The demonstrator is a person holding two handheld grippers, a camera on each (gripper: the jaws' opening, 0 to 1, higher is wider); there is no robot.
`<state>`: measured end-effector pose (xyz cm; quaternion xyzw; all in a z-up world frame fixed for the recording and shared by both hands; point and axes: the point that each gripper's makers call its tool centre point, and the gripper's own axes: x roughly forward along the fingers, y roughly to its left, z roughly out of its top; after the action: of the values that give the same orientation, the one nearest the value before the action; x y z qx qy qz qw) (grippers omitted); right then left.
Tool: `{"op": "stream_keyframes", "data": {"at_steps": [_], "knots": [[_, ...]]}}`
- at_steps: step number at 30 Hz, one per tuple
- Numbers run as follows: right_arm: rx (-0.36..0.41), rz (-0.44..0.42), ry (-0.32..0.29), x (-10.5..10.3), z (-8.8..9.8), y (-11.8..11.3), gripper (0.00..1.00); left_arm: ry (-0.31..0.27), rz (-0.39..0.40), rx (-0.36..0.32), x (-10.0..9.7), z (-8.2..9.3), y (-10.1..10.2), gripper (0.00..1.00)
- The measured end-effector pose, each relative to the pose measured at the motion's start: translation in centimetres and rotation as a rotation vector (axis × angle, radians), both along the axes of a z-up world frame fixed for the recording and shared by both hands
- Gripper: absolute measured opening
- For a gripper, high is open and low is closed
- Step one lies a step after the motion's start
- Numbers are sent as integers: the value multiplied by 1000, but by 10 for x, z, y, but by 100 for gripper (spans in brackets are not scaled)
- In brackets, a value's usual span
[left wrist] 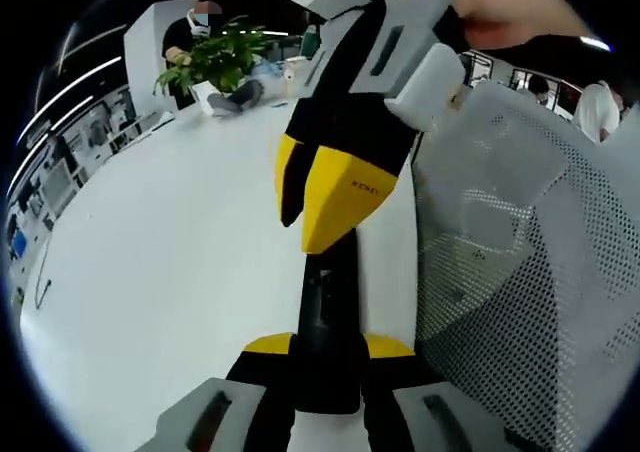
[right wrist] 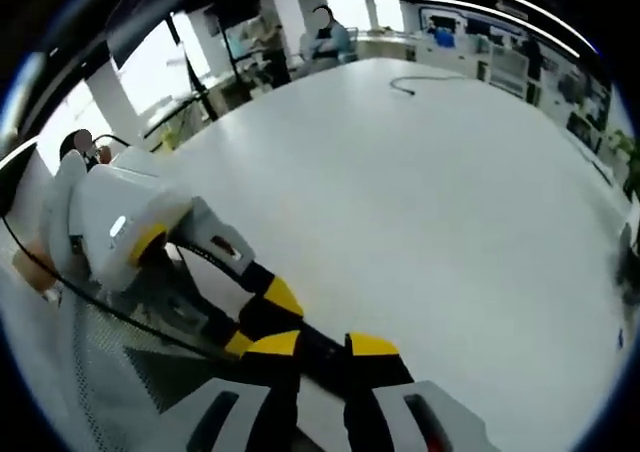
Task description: Press the specified remote control buttons in sequence, fully releasing each button before pressing the next.
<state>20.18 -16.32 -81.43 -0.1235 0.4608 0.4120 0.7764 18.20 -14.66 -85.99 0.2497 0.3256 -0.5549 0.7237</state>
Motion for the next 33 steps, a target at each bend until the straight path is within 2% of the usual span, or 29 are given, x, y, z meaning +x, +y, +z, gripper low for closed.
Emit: {"op": "stream_keyframes", "data": {"at_steps": [10,16,20,23,27,33], "knots": [[-47,60,-12,-13,-10,1,9,20,-49,-25,-8,-1,5,23],[-84,117,-14,-19,-13,-1,8,9,-67,-15,-9,-1,4,23],[-57,113,-19,-19,-11,4,6,8,-71,-23,-9,-1,5,23],[-47,126,-37,-18,-10,7,5,6,-70,-24,-9,-1,4,23],[-44,158,-92,-20,-5,8,3,0,-73,-32,-10,-1,5,23],[-69,183,-160,-24,-1,-9,0,-2,-76,-46,-10,-1,5,23]]}}
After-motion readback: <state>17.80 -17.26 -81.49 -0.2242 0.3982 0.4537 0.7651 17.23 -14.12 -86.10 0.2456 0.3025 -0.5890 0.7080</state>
